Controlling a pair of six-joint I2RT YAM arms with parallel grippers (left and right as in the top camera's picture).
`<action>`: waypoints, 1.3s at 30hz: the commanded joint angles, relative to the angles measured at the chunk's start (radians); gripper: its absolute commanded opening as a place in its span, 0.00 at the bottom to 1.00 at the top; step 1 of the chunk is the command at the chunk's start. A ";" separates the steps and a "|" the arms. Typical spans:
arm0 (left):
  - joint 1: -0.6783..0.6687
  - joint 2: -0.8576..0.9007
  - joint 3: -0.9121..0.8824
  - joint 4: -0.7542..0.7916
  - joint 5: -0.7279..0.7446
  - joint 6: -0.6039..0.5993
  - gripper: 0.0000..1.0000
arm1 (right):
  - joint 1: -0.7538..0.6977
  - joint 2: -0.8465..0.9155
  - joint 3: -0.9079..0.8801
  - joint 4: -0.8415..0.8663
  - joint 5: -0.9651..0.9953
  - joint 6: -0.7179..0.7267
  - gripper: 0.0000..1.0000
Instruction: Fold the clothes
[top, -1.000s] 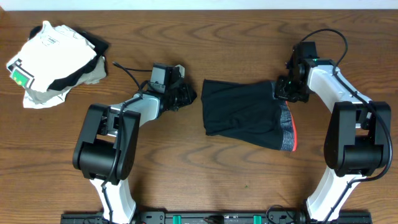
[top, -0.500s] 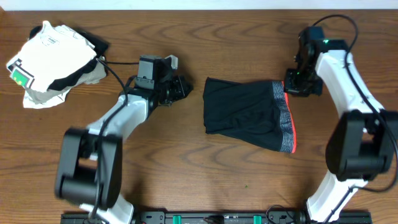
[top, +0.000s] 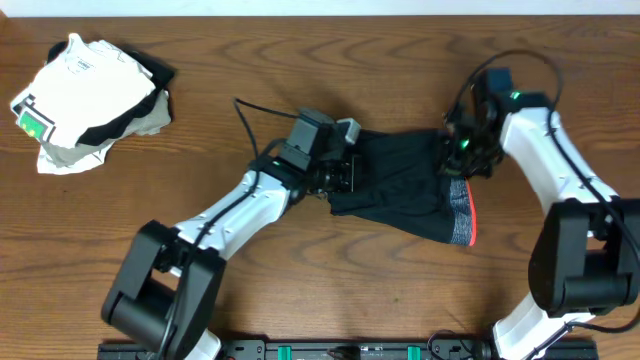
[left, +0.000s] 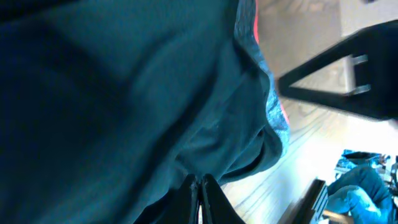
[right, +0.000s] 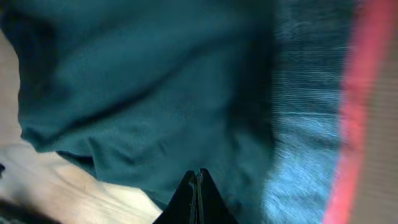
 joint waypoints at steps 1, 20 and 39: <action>-0.014 0.040 -0.003 0.004 -0.029 -0.023 0.06 | 0.005 0.002 -0.089 0.075 -0.122 -0.011 0.03; 0.112 0.195 -0.003 -0.127 -0.053 -0.013 0.06 | -0.109 0.002 -0.252 0.182 0.024 0.084 0.04; 0.212 0.157 -0.003 -0.187 0.000 0.073 0.06 | -0.199 0.002 -0.142 -0.005 0.125 0.080 0.01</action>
